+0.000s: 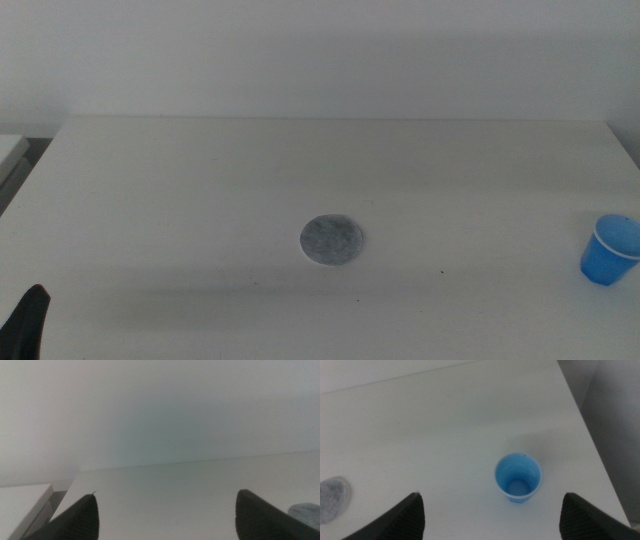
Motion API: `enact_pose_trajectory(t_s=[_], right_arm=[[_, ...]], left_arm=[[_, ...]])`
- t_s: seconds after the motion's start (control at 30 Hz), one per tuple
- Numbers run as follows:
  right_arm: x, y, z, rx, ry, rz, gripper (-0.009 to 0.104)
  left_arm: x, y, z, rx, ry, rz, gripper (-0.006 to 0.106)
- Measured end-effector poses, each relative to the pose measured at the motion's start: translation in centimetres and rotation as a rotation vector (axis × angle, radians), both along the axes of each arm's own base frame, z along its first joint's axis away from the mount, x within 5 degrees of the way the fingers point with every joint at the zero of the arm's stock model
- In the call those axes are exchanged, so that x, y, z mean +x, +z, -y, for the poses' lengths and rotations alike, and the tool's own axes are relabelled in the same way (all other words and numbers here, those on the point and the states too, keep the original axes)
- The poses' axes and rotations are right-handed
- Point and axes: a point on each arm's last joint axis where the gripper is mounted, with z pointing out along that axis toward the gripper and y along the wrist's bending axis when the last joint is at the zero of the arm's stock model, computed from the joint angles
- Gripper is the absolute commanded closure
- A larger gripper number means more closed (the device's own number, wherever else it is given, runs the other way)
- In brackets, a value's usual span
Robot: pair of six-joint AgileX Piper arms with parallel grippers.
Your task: Place an empty cup on a cup mat.
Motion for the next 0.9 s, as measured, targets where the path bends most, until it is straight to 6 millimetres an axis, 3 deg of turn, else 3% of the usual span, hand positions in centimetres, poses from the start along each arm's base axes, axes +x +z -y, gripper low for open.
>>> enact_pose_trajectory(t_s=[0.27, 0.43, 0.73, 0.9], right_arm=[[0.3, 0.0, 0.0, 0.049, -0.043, 0.010, 0.011], [1.6, -0.1, 0.6, 0.041, -0.104, -0.047, 0.011], [7.1, -2.1, 1.3, 0.015, -0.143, -0.261, 0.011], [10.2, -4.2, 1.6, 0.013, -0.148, -0.361, 0.016]], left_arm=[[0.0, 0.0, 0.0, 0.000, 0.000, 0.000, 0.007], [0.0, 0.0, 0.0, 0.000, 0.000, 0.000, 0.007], [0.0, 0.0, 0.0, 0.000, 0.000, 0.000, 0.007], [0.0, 0.0, 0.0, 0.000, 0.000, 0.000, 0.007]])
